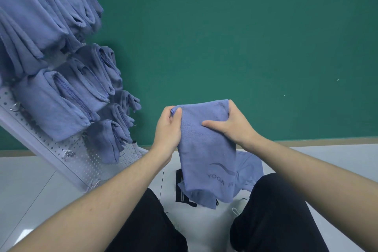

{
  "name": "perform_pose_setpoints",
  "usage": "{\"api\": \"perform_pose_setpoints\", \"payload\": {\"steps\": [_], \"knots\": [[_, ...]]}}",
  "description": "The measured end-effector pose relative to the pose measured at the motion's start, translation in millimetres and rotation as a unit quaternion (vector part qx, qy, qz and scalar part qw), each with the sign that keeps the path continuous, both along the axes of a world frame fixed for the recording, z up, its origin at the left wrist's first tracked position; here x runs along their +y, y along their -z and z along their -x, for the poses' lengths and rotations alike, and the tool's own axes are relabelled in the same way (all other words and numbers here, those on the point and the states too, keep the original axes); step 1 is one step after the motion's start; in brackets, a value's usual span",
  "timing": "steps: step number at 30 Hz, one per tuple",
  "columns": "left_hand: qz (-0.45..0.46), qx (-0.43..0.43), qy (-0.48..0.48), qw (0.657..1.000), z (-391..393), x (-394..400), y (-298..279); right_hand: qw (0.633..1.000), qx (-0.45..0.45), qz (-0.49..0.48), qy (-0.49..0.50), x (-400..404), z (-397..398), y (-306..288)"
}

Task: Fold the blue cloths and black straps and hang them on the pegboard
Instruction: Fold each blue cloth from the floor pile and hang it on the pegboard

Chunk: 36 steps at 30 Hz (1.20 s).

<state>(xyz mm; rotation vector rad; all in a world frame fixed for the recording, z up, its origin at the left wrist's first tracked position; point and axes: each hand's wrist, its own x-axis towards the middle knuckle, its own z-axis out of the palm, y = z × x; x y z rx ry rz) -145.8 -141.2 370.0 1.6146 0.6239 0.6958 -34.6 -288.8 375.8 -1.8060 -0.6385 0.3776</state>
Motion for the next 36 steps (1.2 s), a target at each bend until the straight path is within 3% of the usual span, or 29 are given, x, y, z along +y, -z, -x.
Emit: {"api": "perform_pose_setpoints", "payload": {"steps": [3, 8, 14, 16, 20, 24, 36], "knots": [[-0.037, -0.022, -0.021, 0.999, 3, -9, 6, 0.999, 0.006, -0.043, 0.016, 4, 5, 3], [0.012, -0.061, -0.036, 0.997, 7, -21, 9, 0.994, 0.001, -0.09, 0.06, 13, 14, 11], [0.076, -0.114, -0.084, 0.987, 6, -17, 6, 0.983, 0.146, -0.105, -0.025, 12, 15, 24], [0.037, -0.104, -0.081, 0.991, 6, -16, 7, 0.986, 0.128, -0.11, -0.007, 14, 16, 28], [-0.019, -0.078, -0.087, 0.993, 4, -19, 12, 0.994, 0.004, -0.094, 0.055, 22, 26, 27], [-0.018, -0.076, -0.081, 0.994, -2, -30, 13, 0.993, -0.055, -0.072, 0.073, 28, 40, 24], [0.07, -0.084, -0.053, 0.993, -9, -34, 6, 0.994, -0.045, -0.101, 0.002, 27, 54, 11]]}}
